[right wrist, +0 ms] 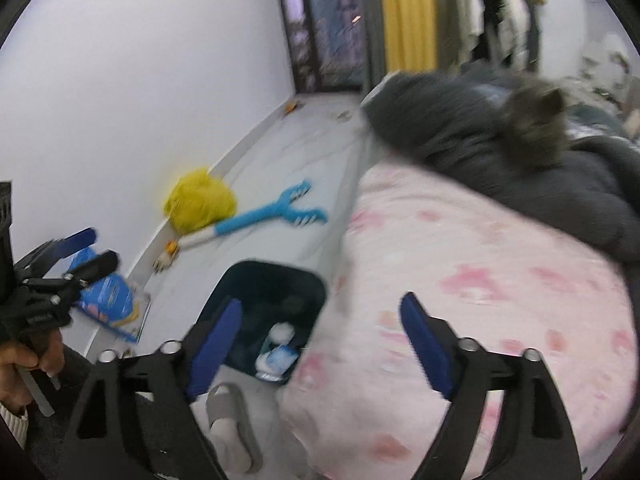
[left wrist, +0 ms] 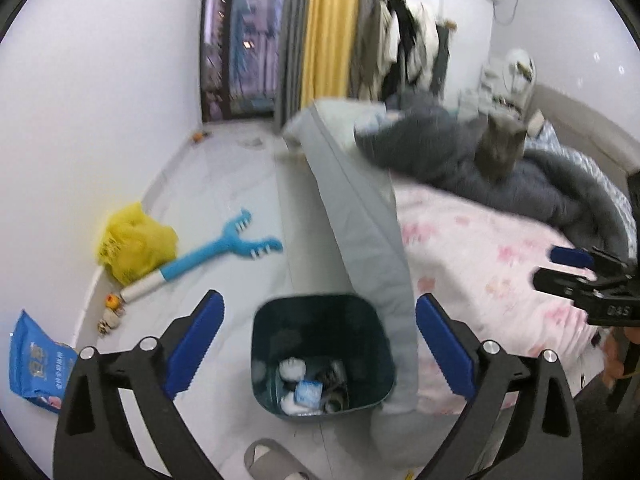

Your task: Collect trash

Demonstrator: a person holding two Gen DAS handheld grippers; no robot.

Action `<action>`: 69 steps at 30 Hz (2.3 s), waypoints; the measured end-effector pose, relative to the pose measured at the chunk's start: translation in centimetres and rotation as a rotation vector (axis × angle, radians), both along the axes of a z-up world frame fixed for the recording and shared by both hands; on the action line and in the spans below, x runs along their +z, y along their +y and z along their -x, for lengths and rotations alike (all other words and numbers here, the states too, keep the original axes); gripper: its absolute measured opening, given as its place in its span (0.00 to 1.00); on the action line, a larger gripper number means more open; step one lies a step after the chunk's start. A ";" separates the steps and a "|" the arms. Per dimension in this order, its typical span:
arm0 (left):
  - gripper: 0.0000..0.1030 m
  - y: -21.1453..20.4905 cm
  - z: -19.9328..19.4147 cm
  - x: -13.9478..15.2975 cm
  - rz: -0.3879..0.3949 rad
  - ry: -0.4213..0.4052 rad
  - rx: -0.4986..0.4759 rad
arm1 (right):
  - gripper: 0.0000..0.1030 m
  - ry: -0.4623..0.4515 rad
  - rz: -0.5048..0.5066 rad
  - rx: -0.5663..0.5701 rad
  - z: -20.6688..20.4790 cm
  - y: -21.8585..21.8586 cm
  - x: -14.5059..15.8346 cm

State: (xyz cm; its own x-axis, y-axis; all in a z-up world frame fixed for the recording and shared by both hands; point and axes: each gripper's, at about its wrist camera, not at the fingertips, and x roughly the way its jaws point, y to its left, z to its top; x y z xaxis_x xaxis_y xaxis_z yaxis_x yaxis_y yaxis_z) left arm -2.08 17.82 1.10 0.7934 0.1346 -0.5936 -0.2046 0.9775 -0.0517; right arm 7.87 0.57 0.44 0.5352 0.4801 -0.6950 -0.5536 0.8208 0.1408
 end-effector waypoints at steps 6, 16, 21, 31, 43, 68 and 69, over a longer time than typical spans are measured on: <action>0.97 -1.7 2.8 2.8 -0.056 -0.045 0.033 | 0.97 -0.098 -0.013 -0.116 4.0 -6.9 2.9; 0.97 -4.8 5.6 3.4 -0.065 -0.067 -0.035 | 0.97 -0.196 -0.013 -0.232 10.0 -15.9 3.8; 0.97 -6.8 6.8 2.5 -0.084 -0.072 -0.072 | 0.97 -0.196 -0.039 -0.268 11.0 -18.2 3.5; 0.97 -8.6 6.8 1.2 -0.128 -0.072 -0.063 | 0.97 -0.204 -0.102 -0.194 11.6 -19.0 3.4; 0.97 -7.8 6.8 0.8 -0.087 -0.038 -0.032 | 0.97 -0.207 -0.082 -0.177 12.1 -18.7 3.4; 0.97 -7.8 7.0 0.8 -0.088 -0.038 -0.034 | 0.97 -0.200 -0.114 -0.184 12.3 -18.8 3.4; 0.97 -7.8 7.0 0.8 -0.088 -0.038 -0.035 | 0.97 -0.200 -0.114 -0.183 12.3 -18.9 3.4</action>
